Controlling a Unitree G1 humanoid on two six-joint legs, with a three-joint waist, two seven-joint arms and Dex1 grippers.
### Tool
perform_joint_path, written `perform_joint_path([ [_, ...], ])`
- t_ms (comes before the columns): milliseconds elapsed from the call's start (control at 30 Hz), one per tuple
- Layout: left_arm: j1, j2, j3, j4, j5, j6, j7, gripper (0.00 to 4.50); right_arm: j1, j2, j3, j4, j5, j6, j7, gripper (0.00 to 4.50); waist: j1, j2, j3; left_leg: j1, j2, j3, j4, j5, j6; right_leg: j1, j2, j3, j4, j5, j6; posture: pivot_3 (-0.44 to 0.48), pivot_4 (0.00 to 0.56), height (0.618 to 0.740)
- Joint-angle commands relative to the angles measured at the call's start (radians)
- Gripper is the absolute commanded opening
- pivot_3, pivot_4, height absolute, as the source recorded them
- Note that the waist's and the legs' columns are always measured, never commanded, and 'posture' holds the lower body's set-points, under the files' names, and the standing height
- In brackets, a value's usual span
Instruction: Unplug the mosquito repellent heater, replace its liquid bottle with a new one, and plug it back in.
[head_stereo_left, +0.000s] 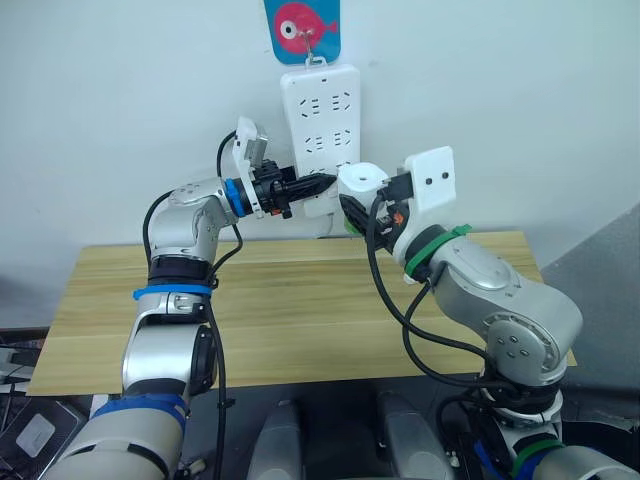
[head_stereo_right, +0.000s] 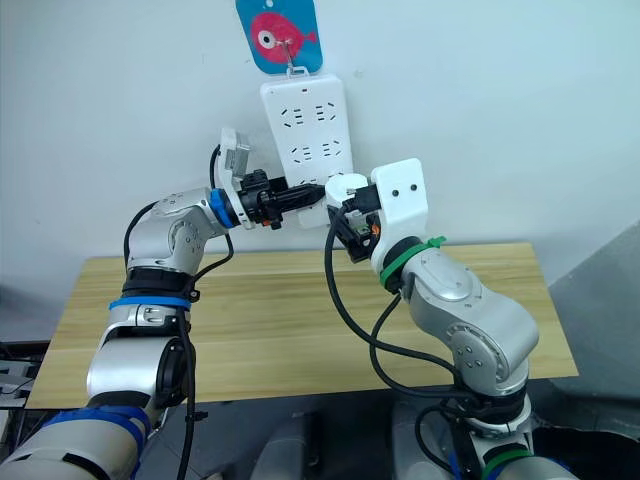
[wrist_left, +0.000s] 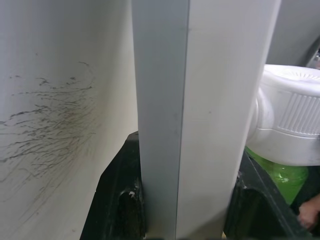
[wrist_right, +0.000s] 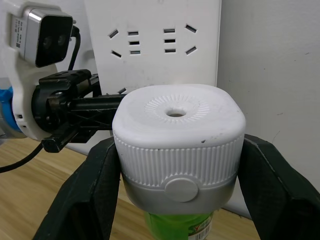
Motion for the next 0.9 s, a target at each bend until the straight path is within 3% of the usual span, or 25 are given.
perform_joint_path([
  [33, 0.000, -0.025, -0.046, -0.076, -0.035, -0.010, -0.062, 1.34, -0.015, 0.001, -0.007, 0.042, -0.053, -0.015, -0.007, 2.97, 0.000, 0.000, 0.000, 0.000, 0.000, 0.000, 0.000, 0.000, 0.000, 0.000, 0.000, 0.000, 0.000, 0.000, 0.000, -0.114, 0.250, 0.740],
  [500, -0.015, -0.017, -0.040, -0.044, -0.024, -0.031, -0.059, 1.34, -0.004, -0.003, 0.045, 0.095, -0.129, -0.076, 0.034, 2.97, -0.003, 0.000, 0.000, 0.000, 0.000, 0.001, 0.000, 0.000, 0.000, 0.000, 0.000, 0.000, 0.000, 0.000, 0.000, -0.117, 0.256, 0.740],
  [833, -0.030, 0.004, -0.017, -0.019, -0.021, -0.038, -0.034, 4.38, 0.005, 0.007, 0.031, 0.093, -0.162, -0.083, 0.052, 2.97, 0.005, 0.000, 0.000, 0.000, -0.002, 0.000, 0.000, 0.000, 0.000, 0.000, -0.002, 0.000, -0.001, 0.000, 0.000, -0.119, 0.254, 0.740],
  [900, -0.025, 0.026, -0.022, -0.036, -0.029, -0.017, -0.063, 4.44, 0.006, 0.009, 0.029, 0.094, -0.170, -0.084, 0.057, 2.97, 0.004, 0.000, 0.000, 0.000, -0.002, 0.000, 0.000, 0.000, 0.000, 0.000, -0.002, 0.000, -0.001, 0.000, 0.000, -0.119, 0.254, 0.740],
])
